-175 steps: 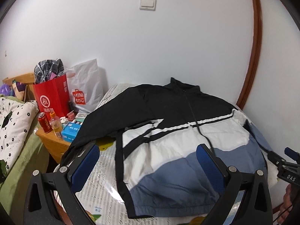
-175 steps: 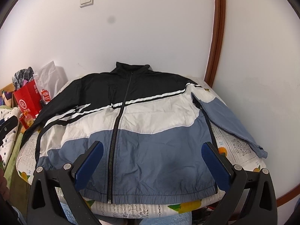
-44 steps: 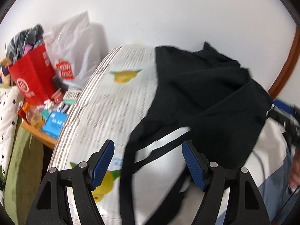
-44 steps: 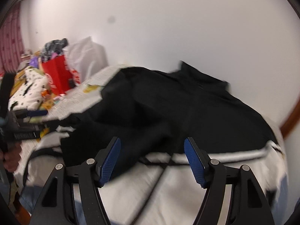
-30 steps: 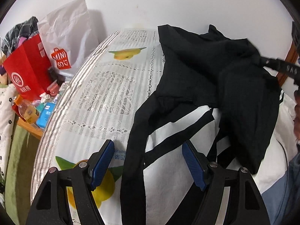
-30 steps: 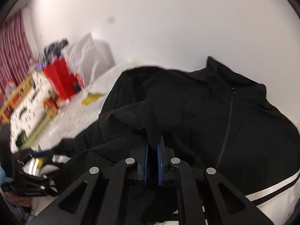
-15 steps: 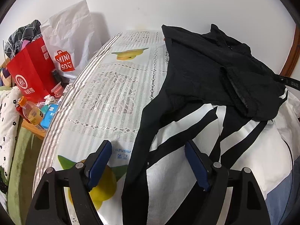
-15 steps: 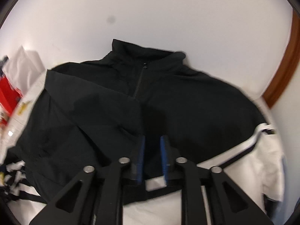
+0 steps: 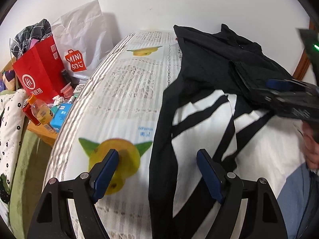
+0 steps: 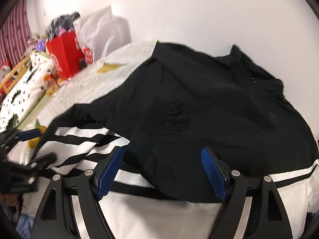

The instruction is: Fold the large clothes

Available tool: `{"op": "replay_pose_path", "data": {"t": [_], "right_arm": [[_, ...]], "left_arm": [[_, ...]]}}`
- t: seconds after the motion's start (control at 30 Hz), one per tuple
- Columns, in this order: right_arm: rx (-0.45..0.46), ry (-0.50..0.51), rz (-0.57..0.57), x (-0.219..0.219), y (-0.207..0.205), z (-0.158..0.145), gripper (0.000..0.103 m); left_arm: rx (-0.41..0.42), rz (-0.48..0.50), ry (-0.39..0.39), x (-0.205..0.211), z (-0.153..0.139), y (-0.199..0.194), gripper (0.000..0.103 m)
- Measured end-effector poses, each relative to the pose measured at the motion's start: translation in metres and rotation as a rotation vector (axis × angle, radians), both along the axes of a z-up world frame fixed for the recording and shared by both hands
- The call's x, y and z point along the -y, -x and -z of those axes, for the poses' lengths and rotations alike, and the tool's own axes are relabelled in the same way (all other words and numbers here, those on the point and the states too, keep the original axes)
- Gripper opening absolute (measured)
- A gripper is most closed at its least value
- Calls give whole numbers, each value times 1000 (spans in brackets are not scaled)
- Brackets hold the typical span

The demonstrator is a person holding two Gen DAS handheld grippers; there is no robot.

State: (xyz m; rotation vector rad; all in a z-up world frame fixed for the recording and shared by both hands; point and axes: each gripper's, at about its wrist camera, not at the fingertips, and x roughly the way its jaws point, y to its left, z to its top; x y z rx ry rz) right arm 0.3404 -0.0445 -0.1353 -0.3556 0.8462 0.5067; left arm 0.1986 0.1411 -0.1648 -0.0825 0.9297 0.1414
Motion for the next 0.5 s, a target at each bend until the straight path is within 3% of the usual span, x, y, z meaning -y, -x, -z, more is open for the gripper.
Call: {"op": "replay_pose_path", "data": {"t": [0.2,0.23,0.27,0.37,0.5], "right_arm": [[-11,96,49,-29,-21,25,79],[-10,71,50,-29,-21,24,73],[-19,53,44,-26,-21,21,53],[-38,-10,-2,-23,-19,11,27],[-15,-159,5,20,-12,-27,13]], "left_arm": [[23,-2,-22,3,2,3,82],[24,-4,-22,3,3,3,83],[24,-5,-20,2,3,3,84],[23,-9,-19,2,3,3,85],[23,-11,-18,2,4,3,86]]}}
